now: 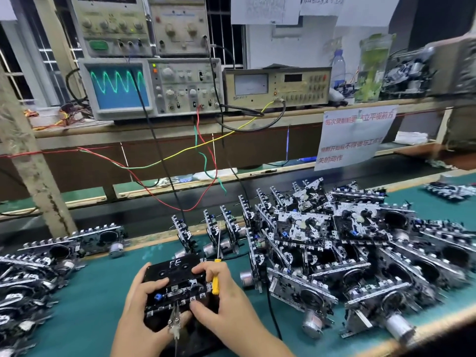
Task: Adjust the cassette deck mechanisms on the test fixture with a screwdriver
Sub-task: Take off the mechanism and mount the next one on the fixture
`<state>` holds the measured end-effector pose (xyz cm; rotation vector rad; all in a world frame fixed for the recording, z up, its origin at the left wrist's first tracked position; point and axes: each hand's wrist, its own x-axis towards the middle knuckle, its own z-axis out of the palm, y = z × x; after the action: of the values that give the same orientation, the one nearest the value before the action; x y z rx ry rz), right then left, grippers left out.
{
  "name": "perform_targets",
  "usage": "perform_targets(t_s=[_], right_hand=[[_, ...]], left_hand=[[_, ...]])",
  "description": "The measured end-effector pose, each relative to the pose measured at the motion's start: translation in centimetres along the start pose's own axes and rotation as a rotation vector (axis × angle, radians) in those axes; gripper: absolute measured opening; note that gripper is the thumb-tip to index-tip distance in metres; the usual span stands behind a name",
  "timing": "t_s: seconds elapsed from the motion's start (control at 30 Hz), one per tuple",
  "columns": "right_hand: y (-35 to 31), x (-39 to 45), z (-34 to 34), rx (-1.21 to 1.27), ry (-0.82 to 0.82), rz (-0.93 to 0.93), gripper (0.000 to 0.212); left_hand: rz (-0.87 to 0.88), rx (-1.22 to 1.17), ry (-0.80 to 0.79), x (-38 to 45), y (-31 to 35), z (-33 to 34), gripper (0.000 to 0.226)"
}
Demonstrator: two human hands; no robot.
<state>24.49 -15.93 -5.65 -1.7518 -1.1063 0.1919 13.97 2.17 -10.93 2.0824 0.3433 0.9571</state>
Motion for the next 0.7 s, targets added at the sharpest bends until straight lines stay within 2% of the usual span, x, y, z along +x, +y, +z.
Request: perform_targets(t_s=[0.33, 0.7], right_hand=[[0.1, -0.1, 0.2, 0.003, 0.021, -0.001, 0.038], [1.1, -0.2, 1.0, -0.051, 0.051, -0.081, 0.029]], left_hand=[[0.011, 0.005, 0.006, -0.1, 0.5, 0.0, 0.082], [-0.021, 0.042, 0.000, -0.1, 0.6, -0.1, 0.083]])
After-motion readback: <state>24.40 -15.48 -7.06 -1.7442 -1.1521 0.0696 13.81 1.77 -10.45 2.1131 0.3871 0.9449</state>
